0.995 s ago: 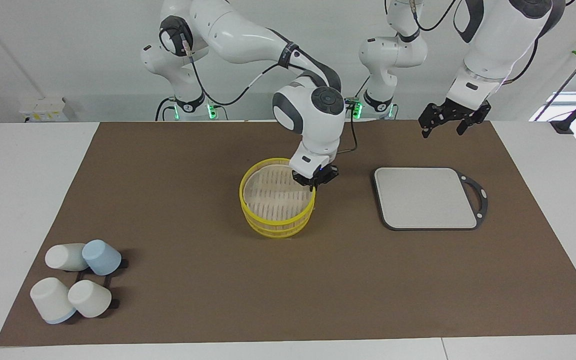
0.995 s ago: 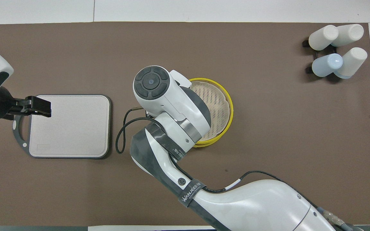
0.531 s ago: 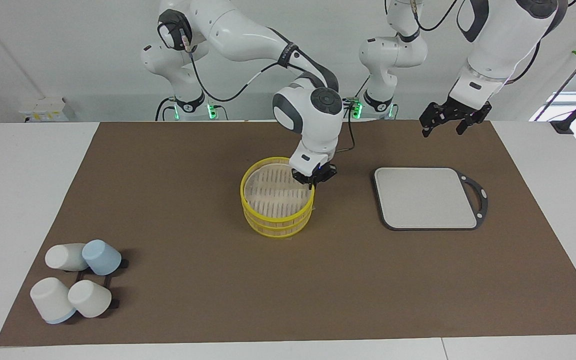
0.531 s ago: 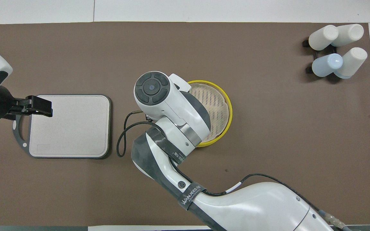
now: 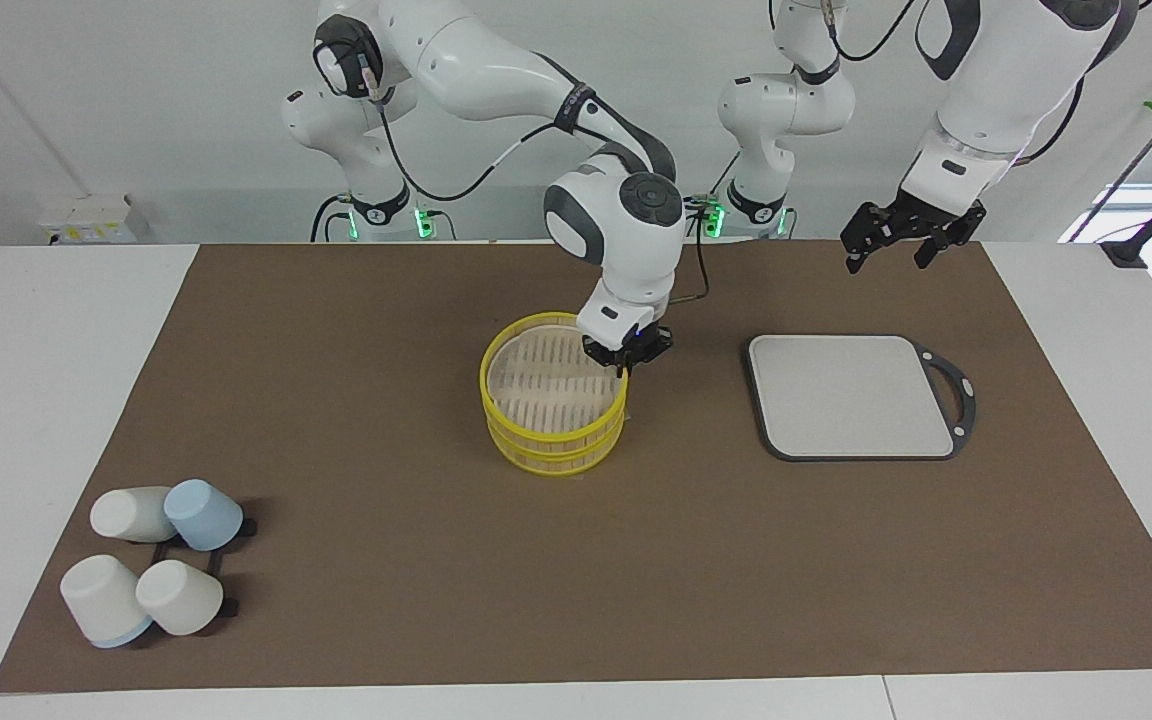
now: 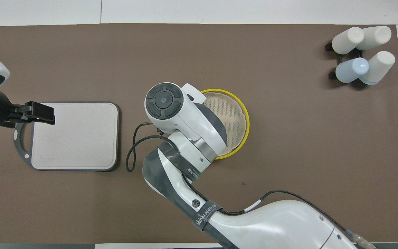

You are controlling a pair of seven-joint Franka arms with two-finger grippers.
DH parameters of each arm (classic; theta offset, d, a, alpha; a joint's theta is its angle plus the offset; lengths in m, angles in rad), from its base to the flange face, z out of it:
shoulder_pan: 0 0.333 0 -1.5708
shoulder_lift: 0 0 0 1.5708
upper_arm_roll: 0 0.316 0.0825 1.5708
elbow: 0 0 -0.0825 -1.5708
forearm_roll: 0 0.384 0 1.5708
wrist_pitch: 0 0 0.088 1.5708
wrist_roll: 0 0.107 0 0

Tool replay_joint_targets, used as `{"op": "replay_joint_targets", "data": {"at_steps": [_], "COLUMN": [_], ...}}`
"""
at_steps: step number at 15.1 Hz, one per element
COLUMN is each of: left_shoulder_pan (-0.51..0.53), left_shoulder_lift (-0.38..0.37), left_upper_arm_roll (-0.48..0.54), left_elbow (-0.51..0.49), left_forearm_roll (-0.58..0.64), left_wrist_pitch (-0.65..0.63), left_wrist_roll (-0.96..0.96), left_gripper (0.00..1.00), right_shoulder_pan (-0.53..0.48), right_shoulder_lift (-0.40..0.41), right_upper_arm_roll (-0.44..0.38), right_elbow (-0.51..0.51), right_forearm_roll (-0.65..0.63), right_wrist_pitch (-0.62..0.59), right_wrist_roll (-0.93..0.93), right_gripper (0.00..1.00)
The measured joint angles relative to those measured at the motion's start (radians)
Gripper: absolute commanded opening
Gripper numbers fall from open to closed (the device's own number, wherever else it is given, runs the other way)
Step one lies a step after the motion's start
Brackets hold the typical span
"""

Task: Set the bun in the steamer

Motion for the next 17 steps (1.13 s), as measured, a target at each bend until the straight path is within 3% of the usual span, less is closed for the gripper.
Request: {"op": "replay_joint_targets", "data": {"at_steps": [3, 8, 11, 13, 17], "left_shoulder_pan": [0.0, 0.0, 0.0, 0.0, 0.0], "left_shoulder_lift": [0.003, 0.008, 0.005, 0.004, 0.004], "left_upper_arm_roll": [0.002, 0.003, 0.002, 0.002, 0.002], "left_elbow": [0.002, 0.002, 0.005, 0.008, 0.011], "left_forearm_roll": [0.0, 0.0, 0.0, 0.0, 0.0], "left_wrist_pitch": [0.0, -0.001, -0.001, -0.001, -0.001], "left_wrist_roll": [0.0, 0.0, 0.0, 0.0, 0.0], "left_gripper": [1.0, 1.0, 1.0, 1.0, 1.0], "right_shoulder_pan": [0.015, 0.018, -0.01, -0.056, -0.192], "right_shoulder_lift": [-0.01, -0.019, -0.042, -0.071, -0.163], "right_upper_arm_roll": [0.002, -0.006, -0.015, -0.017, -0.021], "right_elbow": [-0.019, -0.023, -0.021, -0.02, -0.017], "right_forearm_roll": [0.0, 0.0, 0.0, 0.0, 0.0], "right_wrist_pitch": [0.018, 0.019, 0.015, -0.015, -0.187], "right_wrist_roll": [0.041, 0.046, 0.046, 0.03, -0.112], "right_gripper": [0.66, 0.79, 1.0, 1.0, 1.0]}}
